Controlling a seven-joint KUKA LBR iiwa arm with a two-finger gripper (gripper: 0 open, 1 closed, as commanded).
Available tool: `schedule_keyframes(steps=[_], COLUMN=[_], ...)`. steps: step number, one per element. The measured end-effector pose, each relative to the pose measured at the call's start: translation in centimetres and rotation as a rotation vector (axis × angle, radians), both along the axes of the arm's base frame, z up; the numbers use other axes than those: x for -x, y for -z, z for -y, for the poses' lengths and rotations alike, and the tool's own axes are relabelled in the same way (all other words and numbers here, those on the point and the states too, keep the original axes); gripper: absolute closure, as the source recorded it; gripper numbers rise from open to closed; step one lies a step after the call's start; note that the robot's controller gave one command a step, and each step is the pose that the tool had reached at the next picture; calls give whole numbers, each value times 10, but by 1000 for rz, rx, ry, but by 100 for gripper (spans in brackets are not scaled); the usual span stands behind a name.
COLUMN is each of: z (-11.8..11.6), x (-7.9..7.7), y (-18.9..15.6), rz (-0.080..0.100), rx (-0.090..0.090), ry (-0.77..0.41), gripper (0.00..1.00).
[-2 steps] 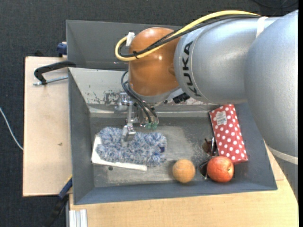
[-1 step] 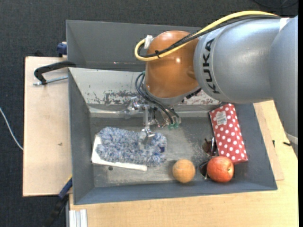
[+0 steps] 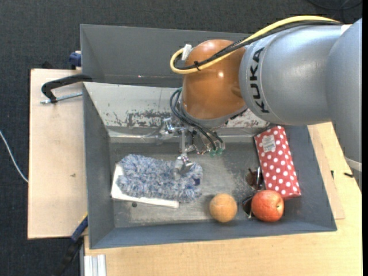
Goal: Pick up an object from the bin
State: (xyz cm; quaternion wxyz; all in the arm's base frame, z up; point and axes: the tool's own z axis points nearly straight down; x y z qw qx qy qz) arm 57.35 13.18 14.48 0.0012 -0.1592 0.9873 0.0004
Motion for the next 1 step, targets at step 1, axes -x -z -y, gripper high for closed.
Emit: schedule_keyframes(steps=[1], z=[-34], x=[-1], y=[70], rz=[-10], rx=[6], ry=[-94], gripper=[0])
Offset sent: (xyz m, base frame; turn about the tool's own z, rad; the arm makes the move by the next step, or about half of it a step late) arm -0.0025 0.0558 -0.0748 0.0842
